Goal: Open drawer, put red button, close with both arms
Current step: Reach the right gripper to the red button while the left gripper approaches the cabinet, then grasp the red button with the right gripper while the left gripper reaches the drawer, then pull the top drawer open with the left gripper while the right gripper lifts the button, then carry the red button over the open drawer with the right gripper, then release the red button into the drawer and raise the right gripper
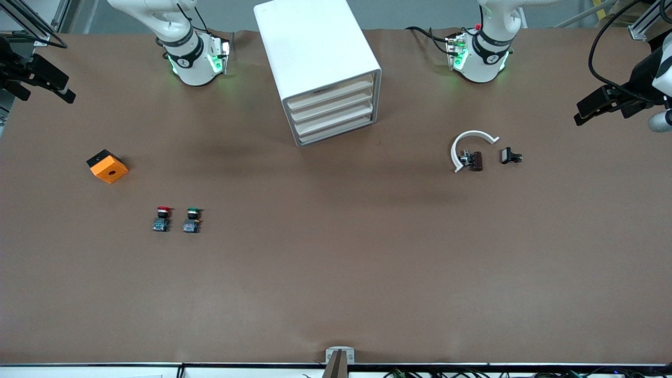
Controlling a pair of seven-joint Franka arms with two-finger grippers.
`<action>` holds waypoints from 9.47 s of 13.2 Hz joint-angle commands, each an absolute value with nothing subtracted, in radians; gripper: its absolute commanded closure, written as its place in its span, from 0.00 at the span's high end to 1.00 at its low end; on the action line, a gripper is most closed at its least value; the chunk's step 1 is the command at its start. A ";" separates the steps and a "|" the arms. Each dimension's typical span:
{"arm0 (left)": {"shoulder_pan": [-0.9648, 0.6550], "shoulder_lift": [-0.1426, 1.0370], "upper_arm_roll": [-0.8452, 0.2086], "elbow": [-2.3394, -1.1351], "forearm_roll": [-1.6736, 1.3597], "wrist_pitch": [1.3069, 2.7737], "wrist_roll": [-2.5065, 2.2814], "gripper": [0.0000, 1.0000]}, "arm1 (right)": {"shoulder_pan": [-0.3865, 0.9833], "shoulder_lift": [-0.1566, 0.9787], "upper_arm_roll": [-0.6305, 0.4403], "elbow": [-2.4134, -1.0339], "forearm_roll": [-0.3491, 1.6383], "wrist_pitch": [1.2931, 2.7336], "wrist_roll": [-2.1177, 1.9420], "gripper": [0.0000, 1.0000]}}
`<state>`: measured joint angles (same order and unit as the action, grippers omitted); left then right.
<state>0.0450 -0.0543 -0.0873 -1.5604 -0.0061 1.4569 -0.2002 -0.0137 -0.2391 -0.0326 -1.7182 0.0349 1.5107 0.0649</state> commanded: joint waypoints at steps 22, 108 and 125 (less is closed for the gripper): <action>0.015 0.356 -0.334 -1.680 -0.037 1.865 -0.697 1.00 | -0.012 -0.066 -0.025 -2.241 -0.029 2.210 0.057 1.00; -0.253 0.592 -0.058 -1.246 -0.315 1.574 -1.773 1.00 | 0.920 0.485 -0.023 -1.588 0.224 1.965 1.828 0.23; -0.359 0.503 -0.170 -1.406 -0.015 1.705 -0.994 1.00 | 0.803 0.306 -0.032 -1.420 0.219 1.547 1.616 1.00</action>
<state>-0.3533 0.5276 -0.1329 -1.3093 -0.0450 1.6145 -1.0447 0.8637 0.3882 -0.0388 -1.4113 0.2024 1.6288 1.7439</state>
